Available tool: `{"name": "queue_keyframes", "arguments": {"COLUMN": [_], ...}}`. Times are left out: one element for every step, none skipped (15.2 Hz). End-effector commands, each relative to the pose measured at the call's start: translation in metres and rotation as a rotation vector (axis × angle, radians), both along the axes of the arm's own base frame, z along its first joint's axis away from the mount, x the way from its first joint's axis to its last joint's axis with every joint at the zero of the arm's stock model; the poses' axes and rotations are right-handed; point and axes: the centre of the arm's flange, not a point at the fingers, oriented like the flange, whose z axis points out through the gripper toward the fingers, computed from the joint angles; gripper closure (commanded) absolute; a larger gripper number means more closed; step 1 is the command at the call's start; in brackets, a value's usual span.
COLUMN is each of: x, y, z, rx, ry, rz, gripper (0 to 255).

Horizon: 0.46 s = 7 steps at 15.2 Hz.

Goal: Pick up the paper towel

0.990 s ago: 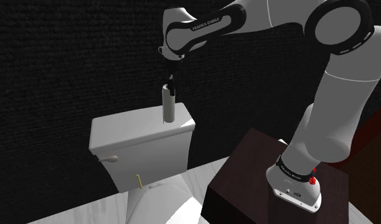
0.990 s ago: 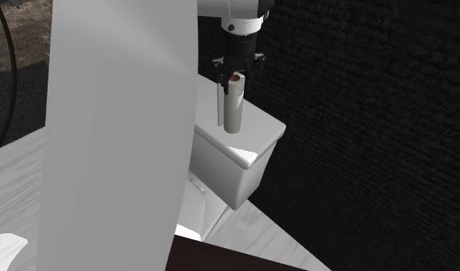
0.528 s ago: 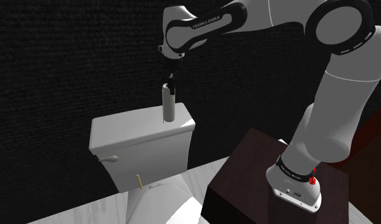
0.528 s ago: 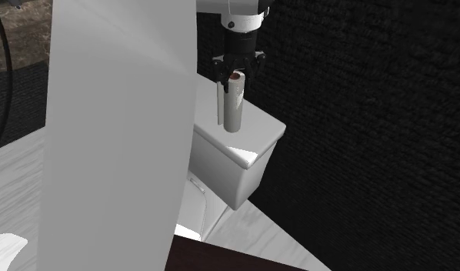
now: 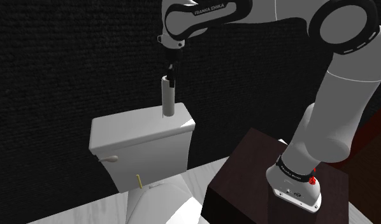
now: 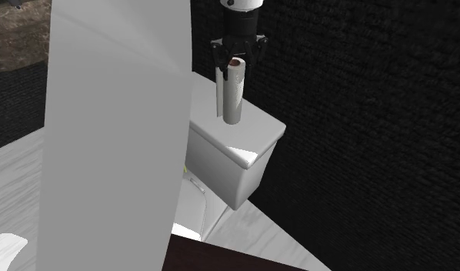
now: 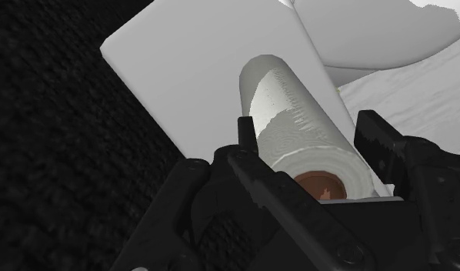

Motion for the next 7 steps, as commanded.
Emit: {"name": "queue_keyframes", "arguments": {"x": [0.000, 0.000, 0.000, 0.000, 0.000, 0.000, 0.000], "y": [-0.001, -0.001, -0.001, -0.001, -0.001, -0.001, -0.001], "z": [0.011, 0.016, 0.021, 0.027, 0.032, 0.033, 0.033], "rx": [0.000, 0.000, 0.000, 0.000, 0.000, 0.000, 0.000], "ry": [0.000, 0.000, 0.000, 0.000, 0.000, 0.000, 0.000], "rz": [0.000, 0.000, 0.000, 0.000, 0.000, 0.000, 0.000], "gripper": [255, 255, 255, 255, 255, 255, 255]}}
